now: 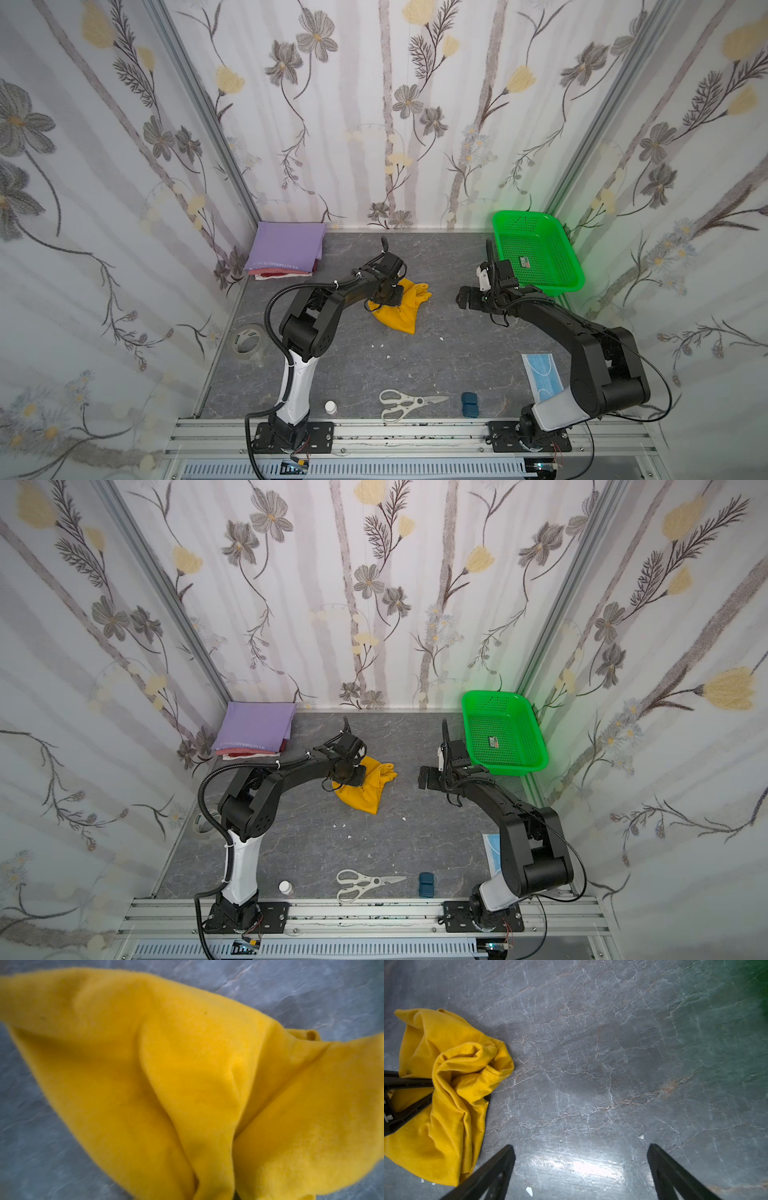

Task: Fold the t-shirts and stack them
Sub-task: 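Carry the yellow shirt onto the stack with the left gripper while the right withdraws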

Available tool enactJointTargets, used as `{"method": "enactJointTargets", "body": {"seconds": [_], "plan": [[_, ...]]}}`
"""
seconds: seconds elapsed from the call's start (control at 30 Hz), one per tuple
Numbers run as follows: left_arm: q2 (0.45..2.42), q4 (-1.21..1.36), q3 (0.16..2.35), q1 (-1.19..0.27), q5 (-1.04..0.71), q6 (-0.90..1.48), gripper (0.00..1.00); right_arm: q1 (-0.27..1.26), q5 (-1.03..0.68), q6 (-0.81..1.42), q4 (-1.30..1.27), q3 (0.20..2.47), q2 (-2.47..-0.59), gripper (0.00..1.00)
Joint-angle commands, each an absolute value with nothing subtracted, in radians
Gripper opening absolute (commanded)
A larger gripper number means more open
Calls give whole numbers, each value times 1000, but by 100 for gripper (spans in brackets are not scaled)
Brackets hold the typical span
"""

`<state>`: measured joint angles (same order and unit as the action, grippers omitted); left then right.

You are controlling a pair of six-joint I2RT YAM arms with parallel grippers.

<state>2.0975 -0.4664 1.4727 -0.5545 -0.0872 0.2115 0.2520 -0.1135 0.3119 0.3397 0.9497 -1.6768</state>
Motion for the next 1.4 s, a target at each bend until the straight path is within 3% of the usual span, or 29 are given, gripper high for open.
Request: {"method": "enactJointTargets", "body": {"seconds": [0.0, 0.33, 0.57, 0.77, 1.37], "plan": [[2074, -636, 1460, -505, 12, 149, 0, 247, -126, 281, 358, 954, -1656, 100], [1967, -559, 1545, -367, 80, 20, 0, 222, -139, 252, 355, 911, -1603, 100], [1994, -507, 1662, -255, 124, -115, 0, 204, -159, 244, 318, 878, -1603, 100], [2015, -374, 1745, -137, 64, -185, 0, 193, -171, 236, 299, 871, -1628, 100], [2352, -469, 2203, 136, -119, -388, 0, 178, -161, 250, 297, 865, -1717, 100]]}}
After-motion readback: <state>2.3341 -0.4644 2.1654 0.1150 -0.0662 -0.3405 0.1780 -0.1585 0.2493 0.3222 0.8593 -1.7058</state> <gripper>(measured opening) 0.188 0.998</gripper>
